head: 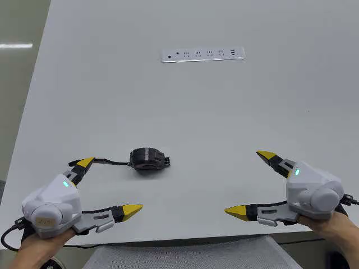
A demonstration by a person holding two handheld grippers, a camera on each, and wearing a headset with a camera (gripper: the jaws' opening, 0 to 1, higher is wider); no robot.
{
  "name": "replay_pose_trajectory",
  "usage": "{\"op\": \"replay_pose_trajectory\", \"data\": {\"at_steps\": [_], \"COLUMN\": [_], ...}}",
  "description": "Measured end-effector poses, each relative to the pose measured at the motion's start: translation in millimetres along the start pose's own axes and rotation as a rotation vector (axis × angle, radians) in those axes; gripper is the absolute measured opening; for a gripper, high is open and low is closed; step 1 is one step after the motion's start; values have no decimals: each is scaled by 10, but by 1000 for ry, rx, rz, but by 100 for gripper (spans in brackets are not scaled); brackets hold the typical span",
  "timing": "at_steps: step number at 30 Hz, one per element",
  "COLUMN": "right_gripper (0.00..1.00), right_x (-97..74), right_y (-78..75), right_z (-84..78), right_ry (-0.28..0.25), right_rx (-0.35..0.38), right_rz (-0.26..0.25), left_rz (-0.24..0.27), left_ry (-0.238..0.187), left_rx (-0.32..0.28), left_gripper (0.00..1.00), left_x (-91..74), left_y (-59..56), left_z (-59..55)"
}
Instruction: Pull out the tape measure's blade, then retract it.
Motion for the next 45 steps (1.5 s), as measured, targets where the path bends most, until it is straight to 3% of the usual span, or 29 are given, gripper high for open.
{"op": "replay_pose_trajectory", "data": {"at_steps": [29, 45], "right_gripper": [98, 92], "right_x": [13, 38], "right_y": [14, -4], "right_z": [-7, -7], "right_ry": [4, -5], "right_rx": [-10, -54], "right_rz": [11, 50], "left_rz": [-5, -21], "left_ry": [-4, 32], "left_rx": [15, 49], "left_gripper": [98, 95], "left_x": [-3, 58], "left_y": [-15, 52], "left_z": [27, 30]}}
Point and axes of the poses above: the centre of the closed fingertips' face, and the gripper's own axes: x roughly forward along the fingers, y roughly to its left, z roughly out of its top, the point moved 4 cm from there along -x, roughly backward along the fingers, and after that the axes turned 9 degrees about -z, right-handed, at the moved point
